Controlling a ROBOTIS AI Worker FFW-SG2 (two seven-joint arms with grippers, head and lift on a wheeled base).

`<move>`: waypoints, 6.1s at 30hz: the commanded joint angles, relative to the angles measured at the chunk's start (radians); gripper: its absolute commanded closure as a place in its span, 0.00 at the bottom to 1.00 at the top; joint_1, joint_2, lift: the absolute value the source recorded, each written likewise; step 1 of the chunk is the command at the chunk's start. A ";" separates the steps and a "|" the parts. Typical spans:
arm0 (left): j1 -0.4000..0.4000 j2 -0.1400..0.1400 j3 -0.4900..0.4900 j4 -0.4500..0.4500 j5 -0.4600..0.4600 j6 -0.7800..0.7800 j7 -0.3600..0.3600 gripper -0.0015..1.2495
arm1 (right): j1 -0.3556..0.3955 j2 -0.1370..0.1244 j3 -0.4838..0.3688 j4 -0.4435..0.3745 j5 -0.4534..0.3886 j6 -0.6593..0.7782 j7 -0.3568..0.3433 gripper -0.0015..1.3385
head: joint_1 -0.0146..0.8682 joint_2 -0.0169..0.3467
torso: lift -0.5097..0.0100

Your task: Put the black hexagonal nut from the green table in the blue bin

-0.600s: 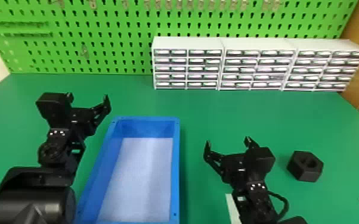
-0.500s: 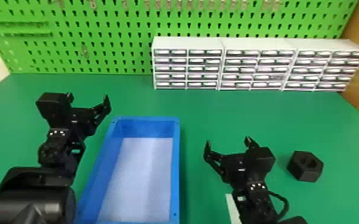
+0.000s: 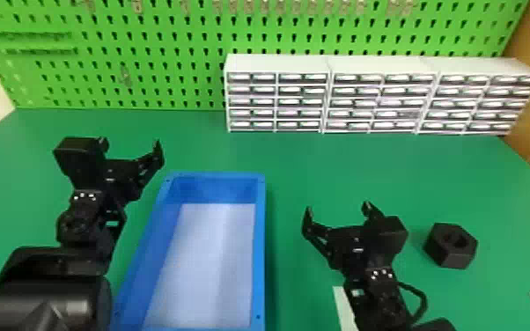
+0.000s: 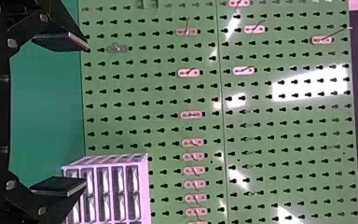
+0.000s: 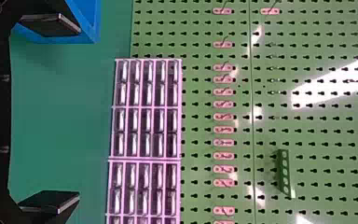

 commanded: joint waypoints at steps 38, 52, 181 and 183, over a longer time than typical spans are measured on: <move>0.003 0.000 0.007 -0.001 0.001 0.000 0.000 0.20 | -0.094 -0.011 -0.174 -0.006 -0.007 0.099 0.093 0.05 | 0.79 0.19 | 0.79; 0.008 0.000 0.014 -0.002 0.005 0.000 0.000 0.20 | -0.166 -0.055 -0.292 -0.015 0.008 0.286 0.165 0.05 | 0.79 0.19 | 0.79; 0.011 0.002 0.019 -0.005 -0.023 0.003 0.000 0.19 | -0.624 -0.368 -0.228 0.494 0.399 1.162 1.055 0.21 | 0.79 0.19 | 0.79; 0.011 0.002 0.019 -0.005 -0.025 0.003 0.000 0.19 | -0.624 -0.368 -0.228 0.497 0.401 1.159 1.055 0.27 | 0.79 0.19 | 0.79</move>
